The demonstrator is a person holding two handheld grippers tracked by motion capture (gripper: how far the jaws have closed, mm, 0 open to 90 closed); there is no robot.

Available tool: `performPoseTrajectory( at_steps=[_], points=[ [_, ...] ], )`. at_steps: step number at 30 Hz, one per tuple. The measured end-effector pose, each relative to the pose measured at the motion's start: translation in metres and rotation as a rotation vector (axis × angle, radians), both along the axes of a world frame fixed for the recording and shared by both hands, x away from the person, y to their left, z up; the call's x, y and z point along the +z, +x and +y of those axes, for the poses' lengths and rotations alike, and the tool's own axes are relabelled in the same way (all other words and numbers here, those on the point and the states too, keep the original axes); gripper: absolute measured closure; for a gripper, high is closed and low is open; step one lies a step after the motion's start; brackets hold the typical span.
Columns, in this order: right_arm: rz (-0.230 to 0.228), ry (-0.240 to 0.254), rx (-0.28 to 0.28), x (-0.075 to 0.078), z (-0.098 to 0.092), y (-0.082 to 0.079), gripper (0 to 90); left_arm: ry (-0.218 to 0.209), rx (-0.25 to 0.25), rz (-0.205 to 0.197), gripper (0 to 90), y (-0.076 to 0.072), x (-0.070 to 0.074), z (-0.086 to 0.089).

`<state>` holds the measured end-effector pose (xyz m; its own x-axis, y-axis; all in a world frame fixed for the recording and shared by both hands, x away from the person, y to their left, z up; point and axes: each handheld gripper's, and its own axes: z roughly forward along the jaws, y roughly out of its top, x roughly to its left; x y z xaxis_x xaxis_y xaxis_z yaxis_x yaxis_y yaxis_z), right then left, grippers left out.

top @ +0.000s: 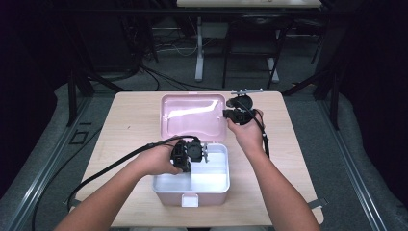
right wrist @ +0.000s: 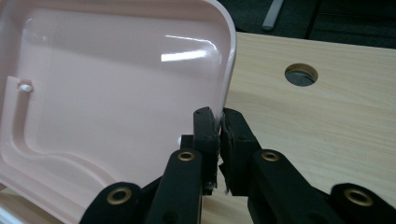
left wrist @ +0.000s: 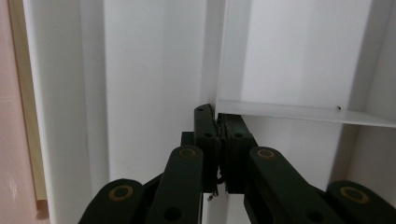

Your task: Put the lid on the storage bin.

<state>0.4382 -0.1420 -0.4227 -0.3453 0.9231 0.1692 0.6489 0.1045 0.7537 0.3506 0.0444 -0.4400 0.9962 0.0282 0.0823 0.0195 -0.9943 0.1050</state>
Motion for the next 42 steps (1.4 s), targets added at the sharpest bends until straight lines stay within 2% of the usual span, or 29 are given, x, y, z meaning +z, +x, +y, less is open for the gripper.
performPoseTrajectory(
  at_steps=[2, 3, 5, 7, 8, 9, 11, 13, 15, 16, 19, 21, 28, 30, 32, 36, 42],
  points=[
    [-0.003, 0.002, 0.000, 0.001, -0.001, -0.002, 85.5, -0.001, 0.000, -0.001, 86.9, 0.000, 0.000, 0.000],
    [-0.034, 0.015, 0.001, 0.002, -0.001, -0.006, 85.7, -0.002, 0.001, -0.001, 86.9, 0.000, 0.000, 0.000],
    [-0.034, 0.016, 0.018, 0.004, -0.002, -0.009, 85.9, -0.001, 0.000, 0.000, 86.9, 0.000, 0.000, 0.000],
    [-0.048, 0.013, 0.006, 0.005, -0.002, -0.011, 86.1, -0.001, 0.000, 0.000, 86.9, 0.000, 0.000, 0.000],
    [-0.063, 0.031, 0.011, 0.006, -0.004, -0.015, 86.4, 0.000, 0.000, -0.002, 86.9, 0.000, 0.000, 0.000],
    [-0.058, 0.042, 0.027, 0.007, -0.005, -0.016, 86.5, 0.000, 0.000, -0.003, 86.9, 0.000, 0.000, 0.000],
    [-0.077, 0.044, 0.015, 0.008, -0.005, -0.019, 86.6, 0.000, 0.000, -0.006, 86.8, -0.001, 0.000, 0.000],
    [-0.079, 0.044, 0.032, 0.010, -0.006, -0.022, 86.8, 0.001, 0.001, -0.006, 86.8, -0.001, 0.000, 0.000],
    [-0.090, 0.036, 0.020, 0.010, -0.005, -0.023, 86.8, -0.001, 0.001, -0.007, 86.8, -0.001, 0.000, 0.000],
    [-0.086, 0.043, 0.042, 0.011, -0.006, -0.025, 86.8, -0.001, 0.001, -0.007, 86.8, -0.001, 0.000, 0.000],
    [-0.120, 0.033, 0.028, 0.013, -0.005, -0.030, 87.0, -0.003, 0.002, -0.008, 86.8, -0.001, 0.000, 0.000],
    [-0.117, 0.035, 0.045, 0.016, -0.006, -0.034, 87.2, -0.002, 0.001, -0.012, 86.7, -0.001, 0.000, 0.000],
    [-0.157, 0.024, 0.047, 0.019, -0.006, -0.046, 87.4, -0.003, 0.000, -0.014, 86.6, -0.002, 0.000, 0.000],
    [-0.160, 0.020, 0.064, 0.021, -0.007, -0.050, 87.4, -0.006, 0.001, -0.016, 86.6, -0.002, -0.001, 0.000],
    [-0.175, 0.013, 0.053, 0.021, -0.006, -0.053, 87.4, 0.001, 0.000, -0.022, 86.4, -0.003, 0.000, 0.000],
    [-0.172, 0.016, 0.056, 0.021, -0.007, -0.052, 87.4, -0.001, 0.011, -0.031, 85.1, -0.003, 0.000, 0.001],
    [-0.167, 0.017, 0.056, 0.021, -0.007, -0.051, 87.3, -0.002, 0.038, -0.041, 77.2, -0.001, 0.002, 0.008]
  ],
)
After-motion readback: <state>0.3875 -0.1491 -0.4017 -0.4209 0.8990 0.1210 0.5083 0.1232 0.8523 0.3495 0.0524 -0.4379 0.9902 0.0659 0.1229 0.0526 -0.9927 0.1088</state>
